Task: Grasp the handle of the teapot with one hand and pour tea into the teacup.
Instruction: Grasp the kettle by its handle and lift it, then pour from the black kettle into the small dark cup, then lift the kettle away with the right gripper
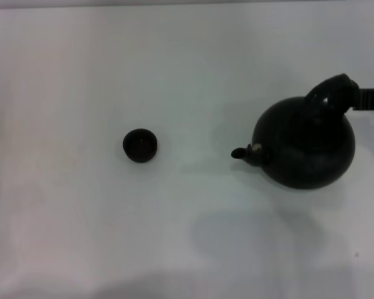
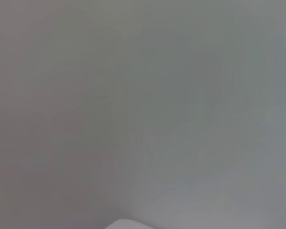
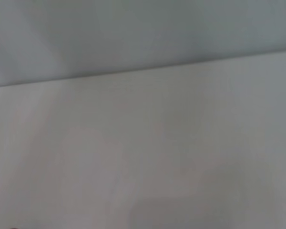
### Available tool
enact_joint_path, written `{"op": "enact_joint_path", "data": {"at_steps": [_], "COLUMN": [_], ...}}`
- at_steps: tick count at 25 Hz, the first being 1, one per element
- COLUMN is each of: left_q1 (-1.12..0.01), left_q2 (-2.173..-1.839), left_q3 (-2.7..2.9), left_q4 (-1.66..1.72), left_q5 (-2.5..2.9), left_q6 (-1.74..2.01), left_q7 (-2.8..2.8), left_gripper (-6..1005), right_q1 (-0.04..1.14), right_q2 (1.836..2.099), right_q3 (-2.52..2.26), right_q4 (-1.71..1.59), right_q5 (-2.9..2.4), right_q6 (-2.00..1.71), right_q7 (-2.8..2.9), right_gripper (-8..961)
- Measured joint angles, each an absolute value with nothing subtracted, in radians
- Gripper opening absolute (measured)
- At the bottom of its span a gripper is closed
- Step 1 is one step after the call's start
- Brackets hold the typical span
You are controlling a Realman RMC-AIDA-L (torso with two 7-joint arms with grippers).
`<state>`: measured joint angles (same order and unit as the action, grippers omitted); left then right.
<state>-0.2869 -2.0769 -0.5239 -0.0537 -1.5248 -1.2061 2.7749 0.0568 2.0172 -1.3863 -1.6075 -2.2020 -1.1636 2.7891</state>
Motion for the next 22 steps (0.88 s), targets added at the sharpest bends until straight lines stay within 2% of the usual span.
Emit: {"op": "enact_joint_path", "data": {"at_steps": [6, 15, 22], "left_q1": [-0.287, -0.295, -0.298], "left_q2": [-2.077, -2.077, -2.077], "left_q3": [-0.522, -0.521, -0.522], "left_q4": [-0.055, -0.057, -0.067], "left_q5": [-1.524, -1.492, -1.487], "left_q6": [-1.206, -1.205, -1.203], "left_q7": [2.775, 2.775, 2.775], "left_gripper": [861, 862, 861], "right_q1": [0.109, 0.274, 0.309], "right_q2": [2.017, 2.015, 2.014], "right_q3": [-1.416, -1.494, -1.604], "right_q4": [-1.632, -1.55, -1.497], "right_q5": [-2.199, -2.228, -2.295], "right_q6": [-1.133, -1.035, -0.865], "right_q7": [2.752, 2.733, 2.73], "right_gripper": [236, 236, 233]}}
